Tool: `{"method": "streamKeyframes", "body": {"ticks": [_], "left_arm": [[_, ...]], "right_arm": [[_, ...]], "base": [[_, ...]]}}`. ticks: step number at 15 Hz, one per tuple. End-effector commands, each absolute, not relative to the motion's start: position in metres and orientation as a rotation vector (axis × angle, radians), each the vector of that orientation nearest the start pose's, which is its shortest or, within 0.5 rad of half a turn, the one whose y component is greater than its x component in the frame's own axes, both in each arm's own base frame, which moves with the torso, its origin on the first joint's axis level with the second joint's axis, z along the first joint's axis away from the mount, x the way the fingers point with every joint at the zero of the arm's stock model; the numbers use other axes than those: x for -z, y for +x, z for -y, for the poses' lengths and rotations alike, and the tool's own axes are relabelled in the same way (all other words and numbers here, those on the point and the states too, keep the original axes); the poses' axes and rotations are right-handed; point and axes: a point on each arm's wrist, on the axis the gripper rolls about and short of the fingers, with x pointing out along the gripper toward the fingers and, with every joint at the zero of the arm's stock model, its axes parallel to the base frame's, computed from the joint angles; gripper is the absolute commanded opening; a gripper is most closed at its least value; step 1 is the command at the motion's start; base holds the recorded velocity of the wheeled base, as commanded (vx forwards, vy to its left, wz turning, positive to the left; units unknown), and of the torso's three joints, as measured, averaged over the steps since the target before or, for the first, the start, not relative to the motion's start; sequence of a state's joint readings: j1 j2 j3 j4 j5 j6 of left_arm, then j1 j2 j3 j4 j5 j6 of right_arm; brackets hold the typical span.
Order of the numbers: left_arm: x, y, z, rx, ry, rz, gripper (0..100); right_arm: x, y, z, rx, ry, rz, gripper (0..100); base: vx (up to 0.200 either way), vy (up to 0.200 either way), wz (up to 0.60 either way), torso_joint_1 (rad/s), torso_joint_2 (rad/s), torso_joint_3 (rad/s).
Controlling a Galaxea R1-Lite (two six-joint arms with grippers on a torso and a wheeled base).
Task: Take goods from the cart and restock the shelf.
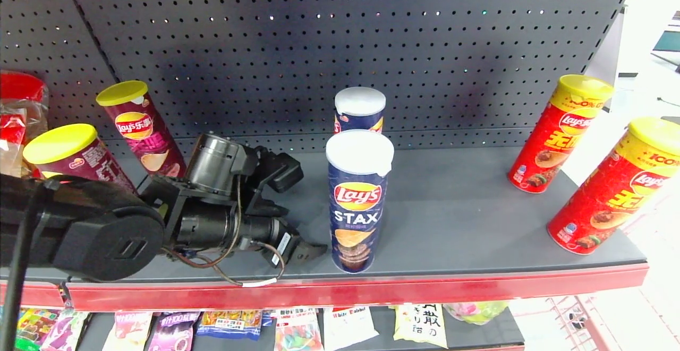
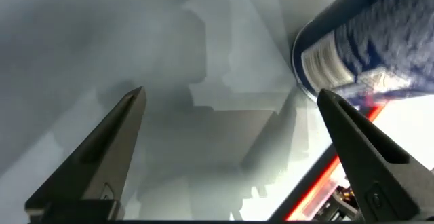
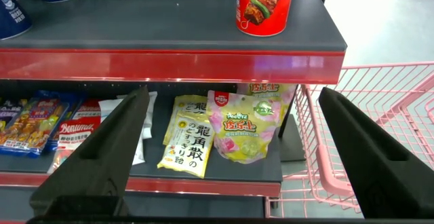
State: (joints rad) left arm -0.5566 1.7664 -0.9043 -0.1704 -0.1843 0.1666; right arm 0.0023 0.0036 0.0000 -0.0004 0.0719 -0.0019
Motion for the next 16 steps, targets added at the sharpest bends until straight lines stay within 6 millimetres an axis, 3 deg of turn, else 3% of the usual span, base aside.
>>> {"method": "streamKeyframes", "body": {"ticks": [1, 3, 6, 7, 8, 10, 11, 13, 16], "left_arm": [[-0.157, 0.238, 0.149, 0.757, 0.272, -0.61, 100], [-0.168, 0.215, 0.129, 0.735, 0.257, -0.574, 100], [-0.199, 0.14, 0.073, 0.626, 0.212, -0.384, 100], [-0.199, 0.14, 0.073, 0.626, 0.212, -0.384, 100], [-0.203, 0.106, 0.044, 0.45, 0.124, -0.3, 100], [-0.201, 0.082, 0.025, 0.327, 0.064, -0.292, 100], [-0.199, 0.072, 0.019, 0.29, 0.058, -0.299, 100], [-0.176, 0.032, 0.006, 0.184, 0.02, -0.345, 100], [-0.136, 0.007, 0.0, 0.02, -0.016, -0.324, 100]], "right_arm": [[-0.076, -0.023, -0.002, -0.075, -0.003, -0.001, 100], [-0.076, -0.023, -0.002, -0.075, -0.003, -0.001, 100], [-0.076, -0.023, -0.002, -0.075, -0.001, -0.001, 100], [-0.076, -0.023, -0.002, -0.075, -0.001, -0.001, 100], [-0.076, -0.023, -0.002, -0.075, -0.003, -0.001, 100], [-0.076, -0.023, -0.002, -0.075, -0.003, -0.001, 100], [-0.076, -0.023, -0.002, -0.075, -0.001, -0.003, 100], [-0.076, -0.023, -0.002, -0.075, -0.003, -0.001, 100], [-0.076, -0.023, -0.002, -0.075, -0.003, -0.001, 100]], "base": [[0.0, 0.0, 0.0, 0.0, 0.0, 0.0], [0.0, 0.0, 0.0, 0.0, 0.0, 0.0], [0.0, 0.0, 0.0, 0.0, 0.0, 0.0], [0.0, 0.0, 0.0, 0.0, 0.0, 0.0], [0.0, 0.0, 0.0, 0.0, 0.0, 0.0], [0.0, 0.0, 0.0, 0.0, 0.0, 0.0], [0.0, 0.0, 0.0, 0.0, 0.0, 0.0], [0.0, 0.0, 0.0, 0.0, 0.0, 0.0], [0.0, 0.0, 0.0, 0.0, 0.0, 0.0]]}}
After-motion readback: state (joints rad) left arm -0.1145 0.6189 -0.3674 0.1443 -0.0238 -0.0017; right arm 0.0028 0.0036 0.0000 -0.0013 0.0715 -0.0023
